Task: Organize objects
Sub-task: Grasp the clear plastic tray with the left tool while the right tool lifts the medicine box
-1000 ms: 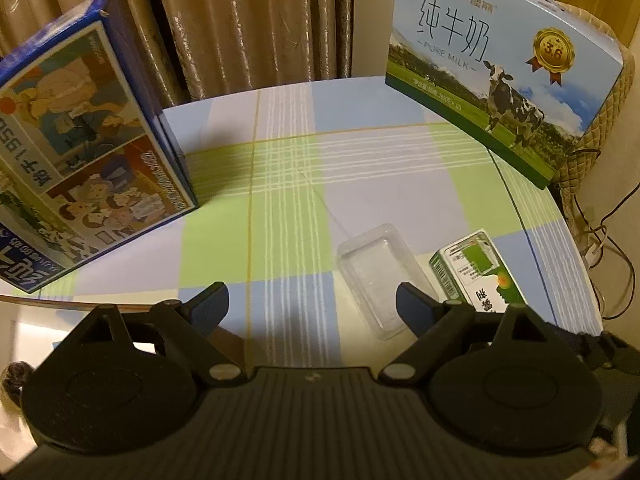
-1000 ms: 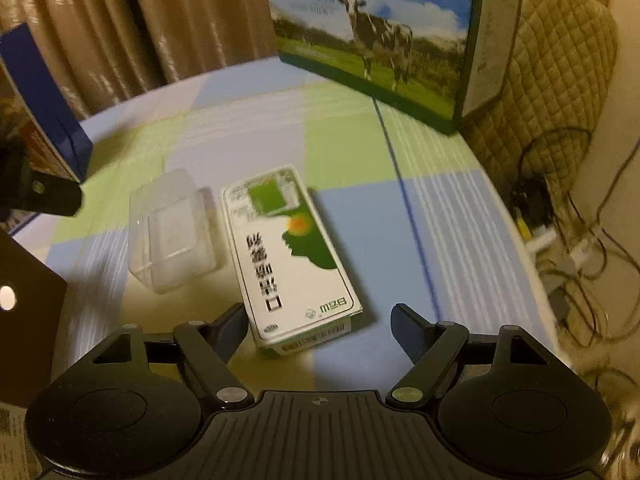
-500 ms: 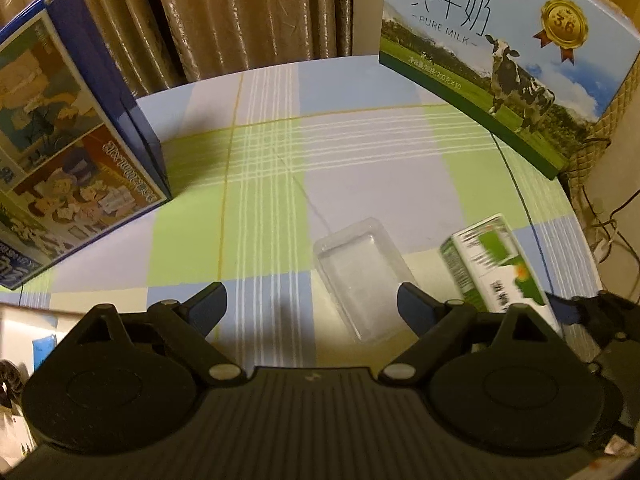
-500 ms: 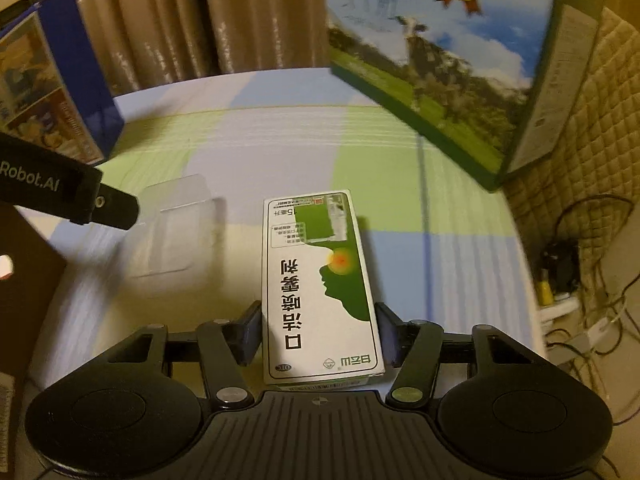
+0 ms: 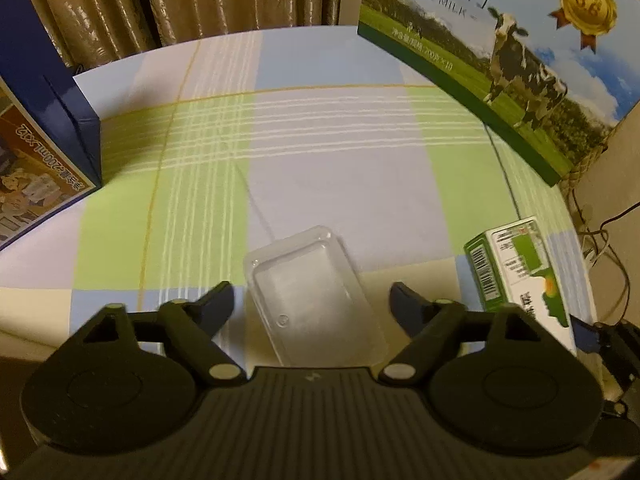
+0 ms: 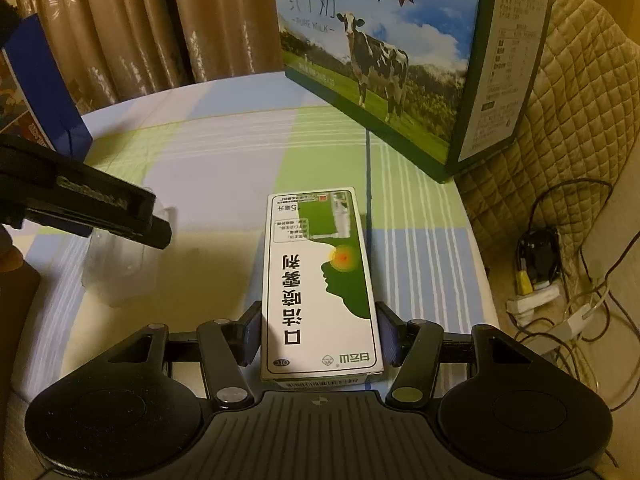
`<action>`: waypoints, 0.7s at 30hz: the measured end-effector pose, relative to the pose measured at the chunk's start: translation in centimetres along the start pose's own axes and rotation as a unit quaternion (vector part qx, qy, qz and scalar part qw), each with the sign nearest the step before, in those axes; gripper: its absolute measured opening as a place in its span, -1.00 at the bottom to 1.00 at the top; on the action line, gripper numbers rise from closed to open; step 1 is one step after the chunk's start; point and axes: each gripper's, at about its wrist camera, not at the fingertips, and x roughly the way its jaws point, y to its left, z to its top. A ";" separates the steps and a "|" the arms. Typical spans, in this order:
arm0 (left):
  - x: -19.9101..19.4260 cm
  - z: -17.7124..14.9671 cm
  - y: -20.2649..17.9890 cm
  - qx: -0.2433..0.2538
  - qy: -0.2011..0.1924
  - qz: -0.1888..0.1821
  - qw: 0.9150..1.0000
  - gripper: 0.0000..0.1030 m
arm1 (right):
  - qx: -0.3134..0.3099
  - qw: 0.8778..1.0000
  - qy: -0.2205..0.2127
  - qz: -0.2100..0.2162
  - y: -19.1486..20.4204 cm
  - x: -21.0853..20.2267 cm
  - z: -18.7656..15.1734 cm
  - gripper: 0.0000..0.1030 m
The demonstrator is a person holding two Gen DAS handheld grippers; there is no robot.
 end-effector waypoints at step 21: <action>-3.5 -11.3 -2.6 0.024 0.021 -0.005 0.999 0.01 | -0.023 0.999 0.029 0.023 1.7 -5.4 -7.5 0.03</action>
